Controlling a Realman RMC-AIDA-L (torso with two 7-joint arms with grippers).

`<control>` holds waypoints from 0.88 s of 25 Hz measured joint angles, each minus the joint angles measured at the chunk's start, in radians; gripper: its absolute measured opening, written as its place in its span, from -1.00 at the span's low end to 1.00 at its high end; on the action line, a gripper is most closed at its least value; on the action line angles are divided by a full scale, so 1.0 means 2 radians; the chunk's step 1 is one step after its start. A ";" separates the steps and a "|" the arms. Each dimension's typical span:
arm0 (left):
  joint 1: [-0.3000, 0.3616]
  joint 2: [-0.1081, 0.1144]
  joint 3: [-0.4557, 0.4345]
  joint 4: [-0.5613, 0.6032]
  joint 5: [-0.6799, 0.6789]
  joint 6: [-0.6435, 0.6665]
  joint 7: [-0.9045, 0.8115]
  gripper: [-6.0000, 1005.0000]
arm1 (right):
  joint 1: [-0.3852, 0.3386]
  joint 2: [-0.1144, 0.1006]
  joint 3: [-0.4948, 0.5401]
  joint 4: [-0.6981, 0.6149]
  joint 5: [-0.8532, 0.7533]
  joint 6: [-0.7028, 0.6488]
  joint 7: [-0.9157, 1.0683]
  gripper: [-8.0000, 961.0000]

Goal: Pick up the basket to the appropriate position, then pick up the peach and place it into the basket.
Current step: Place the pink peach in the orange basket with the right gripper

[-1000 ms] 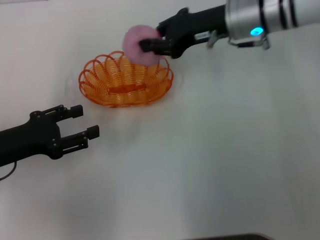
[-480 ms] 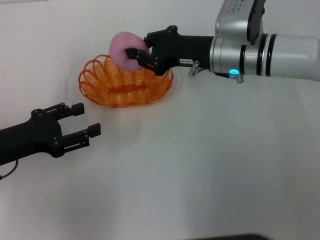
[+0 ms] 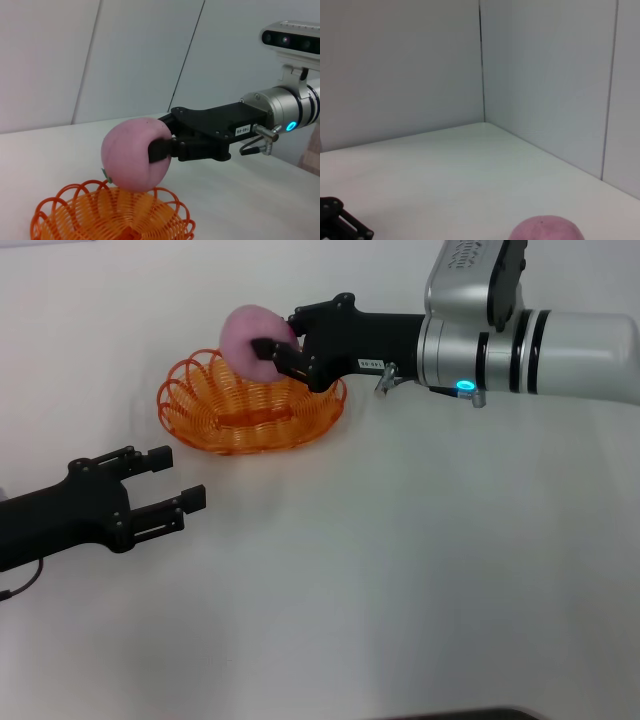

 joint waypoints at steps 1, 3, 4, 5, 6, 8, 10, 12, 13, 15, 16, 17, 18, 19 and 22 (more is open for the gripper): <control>-0.001 0.000 0.000 -0.002 0.000 0.000 0.000 0.47 | 0.000 0.000 0.000 0.001 0.000 0.000 -0.001 -0.51; -0.001 0.000 0.000 -0.002 0.000 0.000 0.000 0.47 | 0.002 0.000 -0.001 0.002 0.000 -0.001 -0.003 -0.51; -0.001 0.000 0.000 -0.002 0.000 0.000 0.000 0.47 | 0.002 0.000 -0.002 0.003 0.000 -0.002 -0.003 -0.44; -0.001 0.000 0.000 -0.002 0.000 0.000 0.000 0.47 | 0.003 0.000 -0.003 0.003 0.000 -0.002 -0.003 -0.36; -0.001 0.000 0.000 -0.002 0.000 0.000 0.000 0.47 | 0.004 0.001 -0.004 0.004 0.000 -0.002 -0.003 -0.28; -0.001 0.000 0.000 -0.002 0.000 0.000 0.000 0.47 | 0.004 0.001 -0.004 0.007 0.000 -0.002 -0.003 -0.13; -0.001 0.000 0.000 -0.002 0.000 0.000 0.000 0.47 | 0.006 0.002 -0.005 0.010 0.001 -0.002 -0.003 -0.01; -0.001 0.000 0.000 -0.002 0.000 0.000 0.000 0.47 | 0.008 0.002 -0.005 0.012 0.001 -0.002 -0.003 0.12; -0.001 0.000 0.000 -0.002 0.000 0.000 0.000 0.47 | 0.008 0.002 -0.005 0.013 0.001 -0.002 -0.003 0.18; -0.001 0.000 0.000 -0.002 0.000 0.000 0.000 0.47 | 0.009 0.002 -0.005 0.015 0.001 -0.002 -0.003 0.30; -0.001 0.000 0.000 -0.002 0.001 0.000 0.000 0.47 | 0.009 0.002 -0.003 0.015 0.001 -0.003 -0.003 0.37; -0.001 0.000 0.000 -0.002 0.001 0.000 0.000 0.47 | 0.009 0.002 -0.002 0.016 0.001 -0.003 -0.003 0.44; -0.001 0.000 0.000 -0.002 0.002 0.000 0.000 0.47 | 0.009 0.002 -0.002 0.016 0.001 -0.004 -0.003 0.51; 0.000 0.000 0.000 -0.002 0.002 0.000 0.000 0.47 | 0.009 0.002 -0.002 0.016 0.001 -0.004 -0.003 0.58; 0.001 0.000 0.000 -0.002 0.002 0.000 0.000 0.47 | 0.009 0.002 -0.003 0.016 0.009 -0.006 -0.002 0.80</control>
